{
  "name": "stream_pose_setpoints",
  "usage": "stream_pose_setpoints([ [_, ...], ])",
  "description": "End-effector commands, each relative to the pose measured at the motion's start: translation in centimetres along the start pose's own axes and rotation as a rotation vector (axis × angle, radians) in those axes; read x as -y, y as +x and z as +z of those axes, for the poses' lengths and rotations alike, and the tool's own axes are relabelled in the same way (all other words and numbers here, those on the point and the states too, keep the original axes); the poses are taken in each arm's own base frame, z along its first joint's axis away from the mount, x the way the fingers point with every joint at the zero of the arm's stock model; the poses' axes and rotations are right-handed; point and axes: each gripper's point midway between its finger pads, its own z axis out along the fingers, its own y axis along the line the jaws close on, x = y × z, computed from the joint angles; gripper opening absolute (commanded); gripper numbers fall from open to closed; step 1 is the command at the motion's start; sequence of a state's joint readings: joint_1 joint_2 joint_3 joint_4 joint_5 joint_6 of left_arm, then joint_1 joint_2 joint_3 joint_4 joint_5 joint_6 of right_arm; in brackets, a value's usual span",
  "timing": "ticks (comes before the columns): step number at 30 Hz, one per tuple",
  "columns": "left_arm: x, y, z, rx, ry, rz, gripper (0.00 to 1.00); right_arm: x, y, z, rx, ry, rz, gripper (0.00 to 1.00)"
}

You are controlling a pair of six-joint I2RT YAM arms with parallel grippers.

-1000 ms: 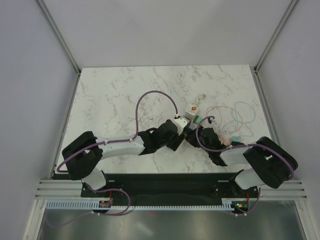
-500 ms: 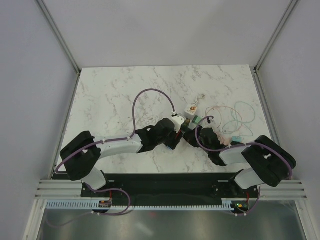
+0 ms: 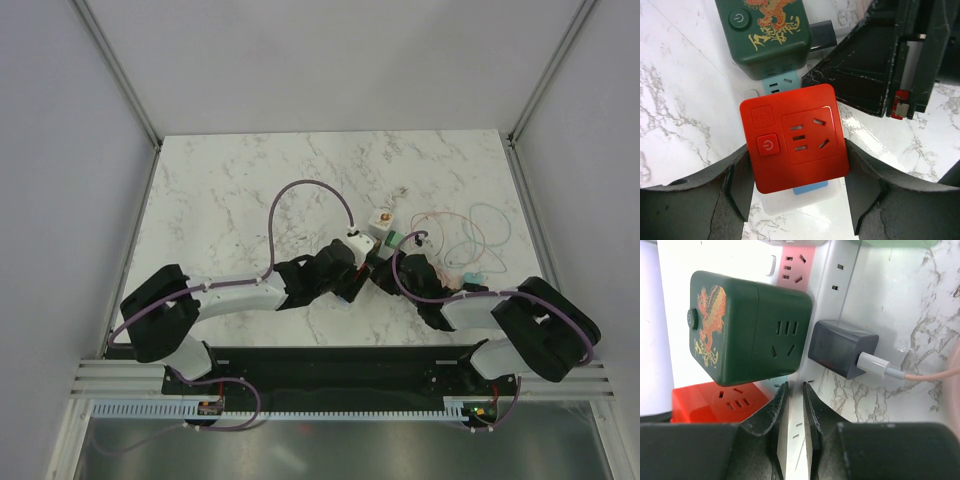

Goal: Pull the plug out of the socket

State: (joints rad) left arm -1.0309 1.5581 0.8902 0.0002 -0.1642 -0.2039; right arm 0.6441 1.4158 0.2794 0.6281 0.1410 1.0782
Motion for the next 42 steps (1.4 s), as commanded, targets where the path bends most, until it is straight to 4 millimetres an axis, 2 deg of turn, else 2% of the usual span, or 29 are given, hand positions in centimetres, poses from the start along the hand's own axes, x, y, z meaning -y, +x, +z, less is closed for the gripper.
stream_pose_setpoints([
  [1, 5.7, -6.7, -2.1, 0.204, 0.102, 0.122, 0.02, 6.7, 2.5, -1.1, -0.092, 0.237, -0.094, 0.23],
  [5, 4.1, -6.3, -2.2, 0.198, 0.013, 0.164, 0.02, 6.6, 2.4, -1.1, -0.091, 0.236, -0.100, 0.23],
  [8, 5.0, -6.8, -3.6, 0.235, 0.084, 0.153, 0.02, 6.4, 2.3, -1.2, -0.091, 0.232, -0.104, 0.24],
  [9, 5.3, -7.5, -4.1, 0.266, 0.106, 0.136, 0.02, 6.3, 2.2, -1.2, -0.089, 0.230, -0.104, 0.24],
  [13, 5.3, -8.6, -5.7, 0.291, 0.144, 0.089, 0.02, 6.0, 2.2, -1.2, -0.092, 0.225, -0.109, 0.25],
  [18, 3.4, -9.3, -6.9, 0.282, 0.107, 0.000, 0.02, 5.7, 2.2, -1.2, -0.104, 0.213, -0.119, 0.26],
  [19, 2.6, -8.6, -7.2, 0.247, 0.085, -0.017, 0.02, 5.6, 2.2, -1.3, -0.104, 0.210, -0.121, 0.27],
  [22, -0.1, -8.6, -8.3, 0.226, 0.034, -0.118, 0.02, 5.5, 2.0, -1.6, -0.099, 0.211, -0.136, 0.27],
  [25, -3.4, -7.4, -9.1, 0.173, -0.027, -0.209, 0.02, 5.5, 1.7, -1.9, -0.091, 0.212, -0.150, 0.28],
  [26, -5.6, -6.4, -9.8, 0.134, -0.089, -0.253, 0.02, 5.6, 1.7, -2.0, -0.095, 0.217, -0.155, 0.28],
  [28, -7.9, -5.5, -10.7, 0.094, -0.156, -0.297, 0.02, 5.2, 1.4, -2.2, -0.090, 0.204, -0.165, 0.30],
  [29, -9.9, -5.6, -11.3, 0.093, -0.205, -0.336, 0.02, 5.4, 1.5, -2.4, -0.096, 0.213, -0.173, 0.30],
  [30, -10.9, -4.1, -11.9, 0.021, -0.237, -0.354, 0.02, 5.0, 1.2, -2.6, -0.088, 0.204, -0.179, 0.30],
  [32, -13.0, -4.2, -12.9, -0.013, -0.276, -0.381, 0.02, 5.1, 1.2, -3.0, -0.095, 0.205, -0.201, 0.31],
  [33, -13.6, -2.8, -13.1, -0.082, -0.298, -0.386, 0.02, 4.7, 1.1, -3.1, -0.096, 0.191, -0.208, 0.31],
  [37, -17.5, -1.6, -14.3, -0.148, -0.348, -0.427, 0.02, 3.8, 1.6, -3.4, -0.142, 0.148, -0.239, 0.34],
  [38, -19.4, -1.7, -15.0, -0.143, -0.371, -0.447, 0.02, 3.5, 1.8, -3.5, -0.148, 0.136, -0.243, 0.35],
  [40, -21.8, -0.6, -14.8, -0.182, -0.421, -0.462, 0.02, 2.6, 1.4, -3.5, -0.132, 0.109, -0.251, 0.37],
  [41, -24.0, -0.1, -15.2, -0.197, -0.459, -0.470, 0.02, 2.3, 1.3, -3.5, -0.132, 0.100, -0.252, 0.38],
  [42, -25.1, 0.3, -15.1, -0.212, -0.467, -0.489, 0.02, 1.9, 1.3, -3.4, -0.138, 0.090, -0.269, 0.38],
])
